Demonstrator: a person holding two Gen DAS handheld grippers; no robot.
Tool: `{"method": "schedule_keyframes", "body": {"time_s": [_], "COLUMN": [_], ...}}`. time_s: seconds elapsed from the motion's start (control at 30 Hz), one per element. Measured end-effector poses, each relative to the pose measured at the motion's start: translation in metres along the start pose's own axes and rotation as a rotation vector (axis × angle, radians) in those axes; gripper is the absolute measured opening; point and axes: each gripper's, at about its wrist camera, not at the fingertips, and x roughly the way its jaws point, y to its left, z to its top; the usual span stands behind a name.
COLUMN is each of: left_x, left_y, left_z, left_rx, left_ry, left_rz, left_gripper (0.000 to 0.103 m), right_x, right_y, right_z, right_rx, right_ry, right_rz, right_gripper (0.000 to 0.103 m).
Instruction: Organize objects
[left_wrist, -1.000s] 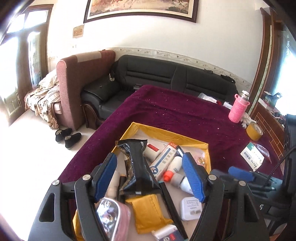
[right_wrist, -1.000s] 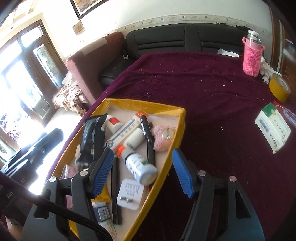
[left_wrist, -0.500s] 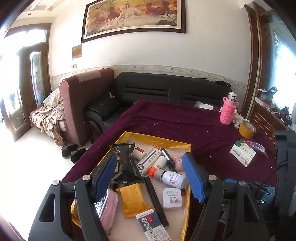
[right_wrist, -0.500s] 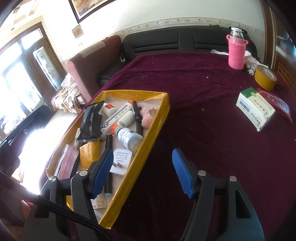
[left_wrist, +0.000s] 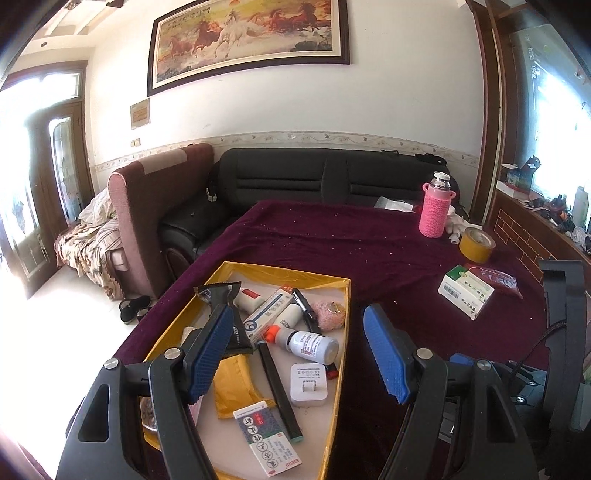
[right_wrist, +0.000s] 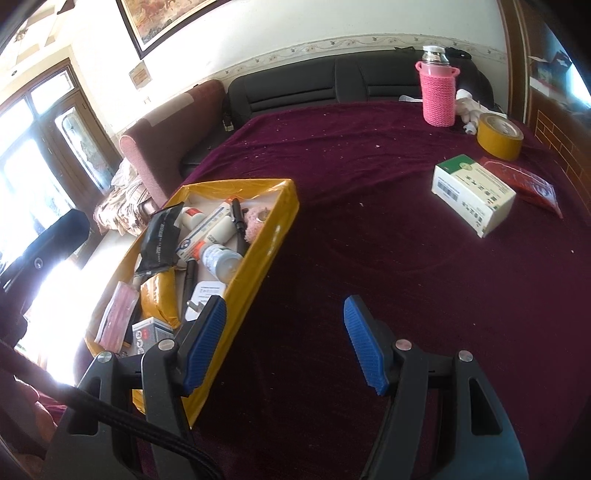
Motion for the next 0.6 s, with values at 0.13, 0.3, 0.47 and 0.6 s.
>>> {"method": "schedule_keyframes", "body": {"time_s": [0.13, 0.3, 0.47, 0.6], "left_x": [0.003, -0.01, -0.061, -0.069], "left_y": [-0.021, -0.037, -0.026, -0.021], "left_z": [-0.003, -0.003, -0.008, -0.005], "left_rx": [0.037, 0.033, -0.095, -0.126], "left_ry": [0.013, -0.055, -0.302, -0.299], "left_rz": [-0.012, 0.021, 0.024, 0.067], "left_gripper": [0.068, 0.068, 0.102, 0.102], "right_x": [0.0, -0.004, -0.02, -0.031], "right_y": [-0.019, -0.034, -0.032, -0.017], "right_z": [-0.001, -0.004, -0.008, -0.014], "right_rx": [0.026, 0.029, 0.015, -0.043], "right_ry": [-0.001, -0.02, -0.082, -0.14], "right_rz": [-0.012, -0.044, -0.058, -0.089], "right_gripper": [0.066, 0.066, 0.066, 0.07]}}
